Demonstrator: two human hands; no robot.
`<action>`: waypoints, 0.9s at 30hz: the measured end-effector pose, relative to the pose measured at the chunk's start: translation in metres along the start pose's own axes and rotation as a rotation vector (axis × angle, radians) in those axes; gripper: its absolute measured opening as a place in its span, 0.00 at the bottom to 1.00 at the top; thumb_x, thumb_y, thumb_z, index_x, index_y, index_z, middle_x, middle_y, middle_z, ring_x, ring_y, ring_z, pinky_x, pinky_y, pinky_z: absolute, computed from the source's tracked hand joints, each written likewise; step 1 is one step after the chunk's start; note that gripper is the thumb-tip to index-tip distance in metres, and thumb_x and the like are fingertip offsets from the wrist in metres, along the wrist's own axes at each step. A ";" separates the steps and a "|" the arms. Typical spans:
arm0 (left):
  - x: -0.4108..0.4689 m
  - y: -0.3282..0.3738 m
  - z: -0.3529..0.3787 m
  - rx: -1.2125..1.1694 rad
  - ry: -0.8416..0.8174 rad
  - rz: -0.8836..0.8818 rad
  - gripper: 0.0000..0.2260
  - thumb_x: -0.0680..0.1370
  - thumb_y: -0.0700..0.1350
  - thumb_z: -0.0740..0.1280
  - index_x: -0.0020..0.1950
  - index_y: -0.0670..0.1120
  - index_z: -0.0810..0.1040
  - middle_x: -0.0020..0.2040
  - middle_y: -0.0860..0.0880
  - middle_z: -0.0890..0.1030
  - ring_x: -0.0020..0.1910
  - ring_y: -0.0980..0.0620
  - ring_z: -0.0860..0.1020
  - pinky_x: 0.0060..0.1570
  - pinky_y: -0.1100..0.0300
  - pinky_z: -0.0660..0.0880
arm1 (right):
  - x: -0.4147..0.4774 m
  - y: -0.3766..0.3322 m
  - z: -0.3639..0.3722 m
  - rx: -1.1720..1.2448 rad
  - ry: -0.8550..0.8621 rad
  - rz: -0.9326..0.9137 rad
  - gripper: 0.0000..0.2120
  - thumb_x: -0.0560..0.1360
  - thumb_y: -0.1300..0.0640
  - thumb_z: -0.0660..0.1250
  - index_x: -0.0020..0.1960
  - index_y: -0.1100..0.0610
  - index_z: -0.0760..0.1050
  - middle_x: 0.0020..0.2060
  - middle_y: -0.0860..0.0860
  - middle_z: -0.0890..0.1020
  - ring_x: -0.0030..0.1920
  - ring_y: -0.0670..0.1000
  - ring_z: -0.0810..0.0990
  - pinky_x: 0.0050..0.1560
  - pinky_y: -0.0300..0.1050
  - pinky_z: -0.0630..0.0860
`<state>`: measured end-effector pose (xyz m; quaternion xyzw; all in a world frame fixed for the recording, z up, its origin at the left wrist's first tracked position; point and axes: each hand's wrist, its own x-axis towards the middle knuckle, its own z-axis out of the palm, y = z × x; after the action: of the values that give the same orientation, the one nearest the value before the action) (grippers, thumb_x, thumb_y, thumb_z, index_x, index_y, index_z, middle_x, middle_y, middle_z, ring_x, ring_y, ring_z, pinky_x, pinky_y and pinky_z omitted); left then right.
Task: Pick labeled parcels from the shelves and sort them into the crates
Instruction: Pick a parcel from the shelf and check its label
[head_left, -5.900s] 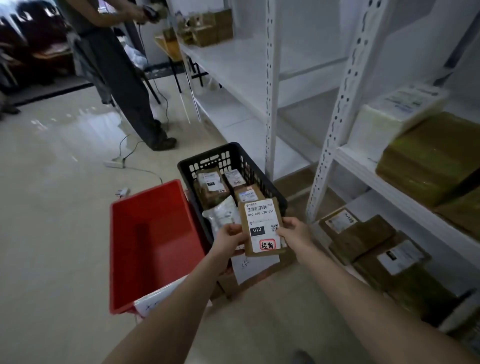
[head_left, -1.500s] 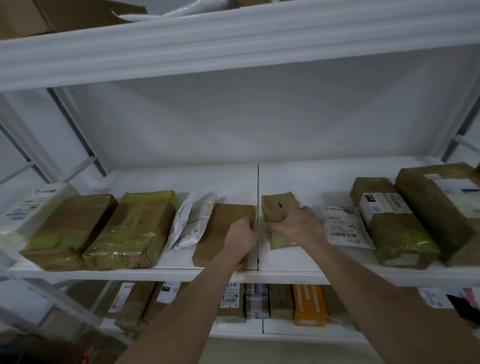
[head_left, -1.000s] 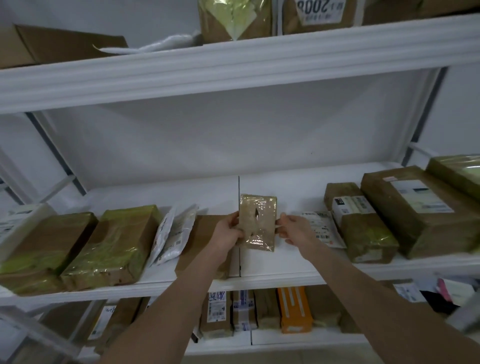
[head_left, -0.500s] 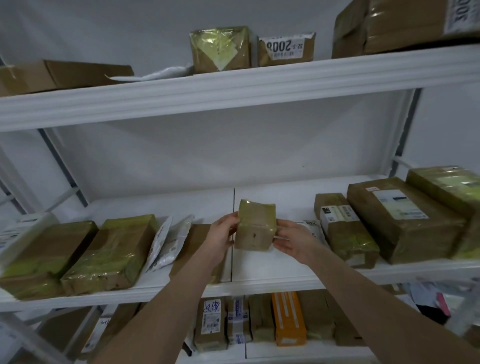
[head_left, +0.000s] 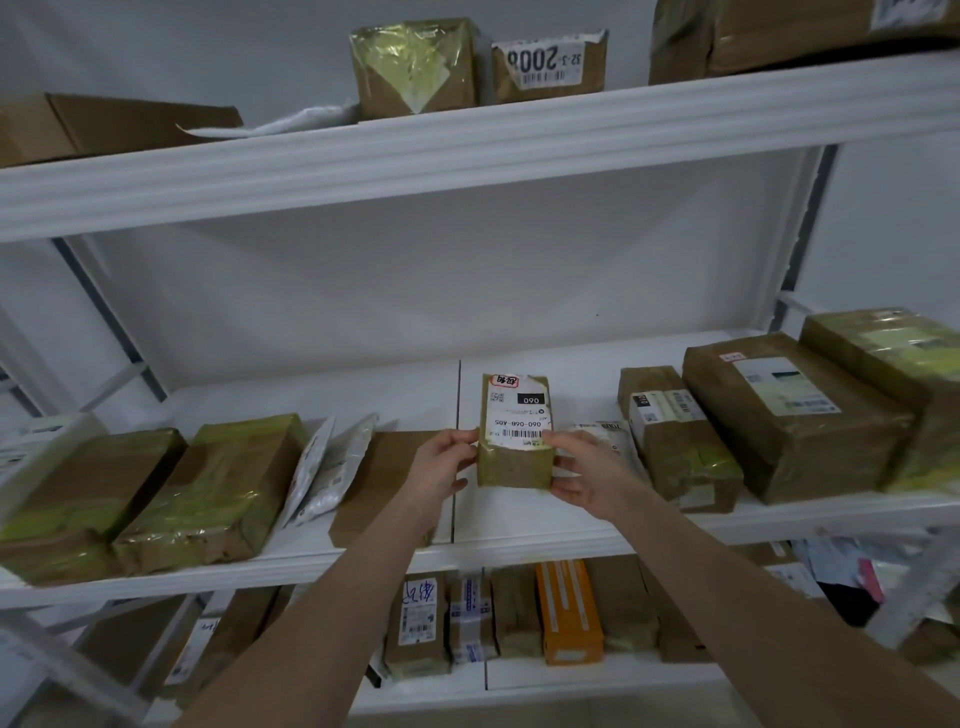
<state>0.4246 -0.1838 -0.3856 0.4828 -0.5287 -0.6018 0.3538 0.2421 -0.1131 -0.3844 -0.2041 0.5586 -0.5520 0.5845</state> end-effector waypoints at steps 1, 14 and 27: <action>-0.001 0.000 0.001 -0.017 -0.004 -0.008 0.06 0.77 0.37 0.64 0.50 0.45 0.79 0.55 0.46 0.82 0.59 0.46 0.78 0.64 0.44 0.70 | -0.001 0.000 0.001 0.005 0.007 -0.009 0.12 0.73 0.58 0.72 0.53 0.56 0.73 0.54 0.57 0.81 0.53 0.57 0.79 0.48 0.48 0.78; 0.000 0.021 -0.026 0.129 -0.056 -0.178 0.14 0.77 0.51 0.66 0.60 0.46 0.77 0.45 0.45 0.85 0.45 0.48 0.81 0.56 0.51 0.76 | -0.009 -0.019 0.009 -0.436 -0.133 -0.198 0.05 0.75 0.65 0.65 0.48 0.59 0.78 0.45 0.55 0.85 0.46 0.51 0.83 0.52 0.47 0.80; 0.003 -0.006 -0.008 -0.139 -0.004 -0.138 0.31 0.71 0.51 0.74 0.71 0.53 0.65 0.62 0.42 0.77 0.56 0.40 0.78 0.56 0.41 0.76 | 0.005 0.017 0.026 -0.241 -0.071 -0.007 0.22 0.76 0.51 0.69 0.67 0.57 0.70 0.56 0.56 0.79 0.54 0.57 0.80 0.54 0.50 0.78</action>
<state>0.4313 -0.1880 -0.3920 0.4912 -0.4517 -0.6610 0.3432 0.2708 -0.1215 -0.3939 -0.2944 0.5990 -0.4754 0.5731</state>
